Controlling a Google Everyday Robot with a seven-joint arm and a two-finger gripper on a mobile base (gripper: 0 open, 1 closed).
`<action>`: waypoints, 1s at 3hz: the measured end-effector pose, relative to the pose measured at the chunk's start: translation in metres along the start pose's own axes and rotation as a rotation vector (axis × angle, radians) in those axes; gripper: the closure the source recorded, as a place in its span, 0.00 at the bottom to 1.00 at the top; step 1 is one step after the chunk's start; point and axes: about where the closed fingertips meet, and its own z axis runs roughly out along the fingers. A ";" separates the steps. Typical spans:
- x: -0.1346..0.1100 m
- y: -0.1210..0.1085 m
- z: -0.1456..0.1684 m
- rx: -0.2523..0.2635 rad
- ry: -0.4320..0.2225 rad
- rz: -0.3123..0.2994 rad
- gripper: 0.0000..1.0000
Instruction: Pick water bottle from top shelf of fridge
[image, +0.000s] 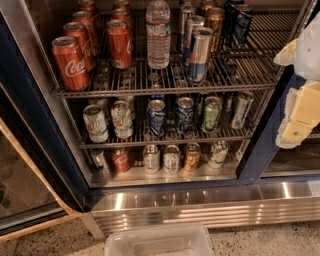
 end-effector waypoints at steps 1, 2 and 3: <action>0.000 0.000 0.000 0.000 0.000 0.000 0.00; -0.007 -0.005 0.003 0.027 -0.056 -0.003 0.00; -0.030 -0.016 0.022 0.035 -0.162 -0.030 0.00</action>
Offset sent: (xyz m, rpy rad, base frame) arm 0.0194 0.0136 -0.0058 0.1254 -0.0919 0.0297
